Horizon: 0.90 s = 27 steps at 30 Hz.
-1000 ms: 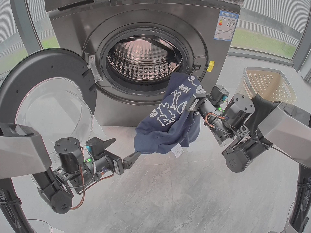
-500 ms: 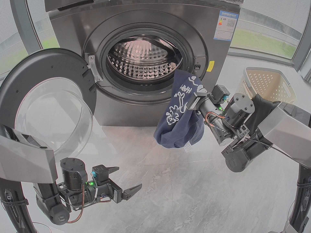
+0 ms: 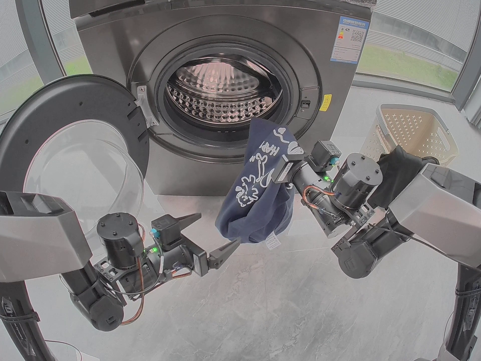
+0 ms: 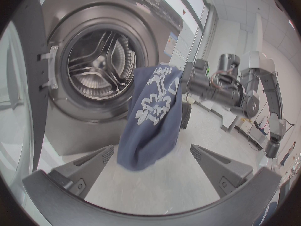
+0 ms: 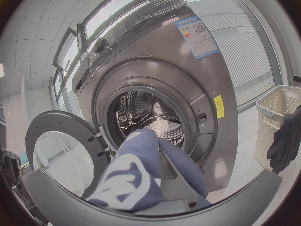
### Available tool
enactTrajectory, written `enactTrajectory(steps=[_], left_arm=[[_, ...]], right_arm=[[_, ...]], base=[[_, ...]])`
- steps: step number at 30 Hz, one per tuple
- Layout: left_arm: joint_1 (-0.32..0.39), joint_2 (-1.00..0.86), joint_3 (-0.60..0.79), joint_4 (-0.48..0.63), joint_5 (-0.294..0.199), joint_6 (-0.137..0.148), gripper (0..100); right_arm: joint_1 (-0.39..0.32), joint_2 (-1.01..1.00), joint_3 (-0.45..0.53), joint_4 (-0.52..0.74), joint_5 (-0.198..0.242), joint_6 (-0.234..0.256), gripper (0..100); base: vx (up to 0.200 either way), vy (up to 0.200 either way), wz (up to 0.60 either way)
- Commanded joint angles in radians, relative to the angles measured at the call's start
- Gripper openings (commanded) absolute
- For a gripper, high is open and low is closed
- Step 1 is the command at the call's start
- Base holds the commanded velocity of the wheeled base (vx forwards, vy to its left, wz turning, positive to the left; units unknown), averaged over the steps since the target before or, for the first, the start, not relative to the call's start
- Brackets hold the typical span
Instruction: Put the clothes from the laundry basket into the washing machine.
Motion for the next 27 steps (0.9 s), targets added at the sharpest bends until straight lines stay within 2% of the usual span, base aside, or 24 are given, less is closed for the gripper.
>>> enactTrajectory(steps=[1, 10, 16, 24, 27], left_arm=[[-0.029, 0.008, -0.094, -0.001, 0.004, -0.005, 100], [-0.052, 0.071, -0.226, 0.001, 0.004, -0.025, 100], [-0.069, 0.111, -0.263, -0.001, -0.004, -0.022, 100], [-0.053, 0.209, -0.389, 0.001, 0.014, -0.023, 100], [-0.044, 0.253, -0.439, 0.001, 0.047, -0.030, 100]], right_arm=[[0.030, 0.019, -0.004, -0.001, 0.000, 0.002, 0], [0.055, 0.019, -0.006, 0.000, 0.000, 0.000, 0], [0.078, 0.017, -0.009, 0.002, -0.001, 0.000, 0], [0.116, 0.005, 0.005, -0.003, -0.014, 0.002, 0], [0.147, -0.008, 0.025, -0.004, -0.017, 0.003, 0]], base=[[0.000, 0.000, 0.00], [0.000, 0.000, 0.00], [0.000, 0.000, 0.00], [0.000, 0.000, 0.00], [0.000, 0.000, 0.00]])
